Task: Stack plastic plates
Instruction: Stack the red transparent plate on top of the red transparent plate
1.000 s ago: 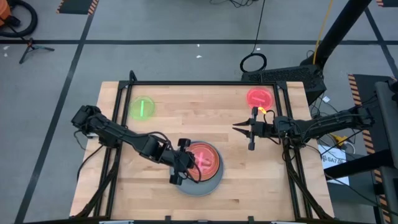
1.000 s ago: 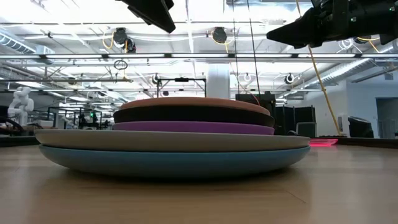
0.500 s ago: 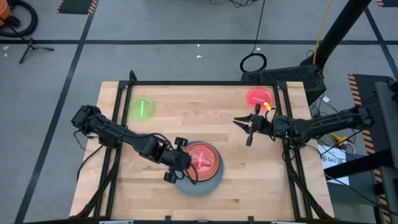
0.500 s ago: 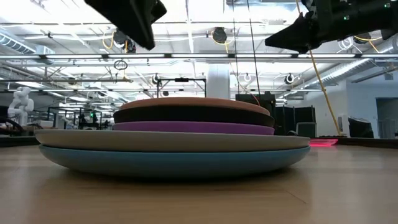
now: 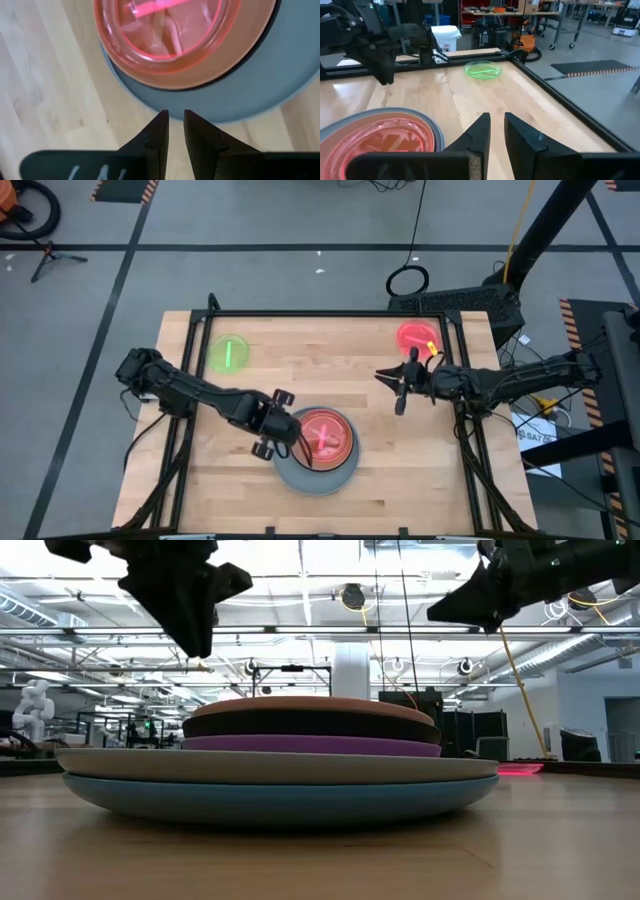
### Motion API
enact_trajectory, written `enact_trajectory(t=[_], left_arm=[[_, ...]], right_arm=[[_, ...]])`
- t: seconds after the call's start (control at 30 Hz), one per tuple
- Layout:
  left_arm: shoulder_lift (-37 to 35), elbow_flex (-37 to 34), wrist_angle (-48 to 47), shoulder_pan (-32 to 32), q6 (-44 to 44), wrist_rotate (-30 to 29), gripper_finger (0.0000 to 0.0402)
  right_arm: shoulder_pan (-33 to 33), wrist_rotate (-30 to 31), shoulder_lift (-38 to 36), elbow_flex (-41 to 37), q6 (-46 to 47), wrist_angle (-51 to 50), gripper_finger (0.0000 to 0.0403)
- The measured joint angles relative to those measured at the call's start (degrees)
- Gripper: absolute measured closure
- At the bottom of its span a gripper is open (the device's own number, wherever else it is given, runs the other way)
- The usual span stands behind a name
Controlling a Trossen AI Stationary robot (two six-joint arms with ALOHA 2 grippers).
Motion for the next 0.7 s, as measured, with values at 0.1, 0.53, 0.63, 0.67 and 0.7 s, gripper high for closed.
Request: enact_trajectory(t=[0.1, 0.53, 0.63, 0.67, 0.7], left_arm=[[0.00, 0.00, -0.91, 0.68, 1.56, 0.01, 0.0334], [-19.97, -19.14, 12.05, 5.26, 1.39, 0.00, 0.0334], [-27.16, -24.11, 18.27, 6.34, 1.94, -2.01, 0.0334], [-29.39, -25.29, 19.85, 6.76, 2.48, -3.70, 0.0334], [-31.43, -26.17, 21.59, 7.20, 3.23, -5.52, 0.0334]], right_arm=[[0.00, 0.04, 0.00, 0.01, 1.97, -2.00, 0.0353], [-0.04, 6.88, 1.40, 0.00, 11.87, -7.79, 0.0353], [-0.27, 9.27, 2.81, 0.00, 13.97, -8.06, 0.0353], [-0.57, 9.97, 3.21, 0.00, 14.80, -8.03, 0.0353], [-1.01, 10.14, 3.54, 0.00, 15.77, -8.20, 0.0353]])
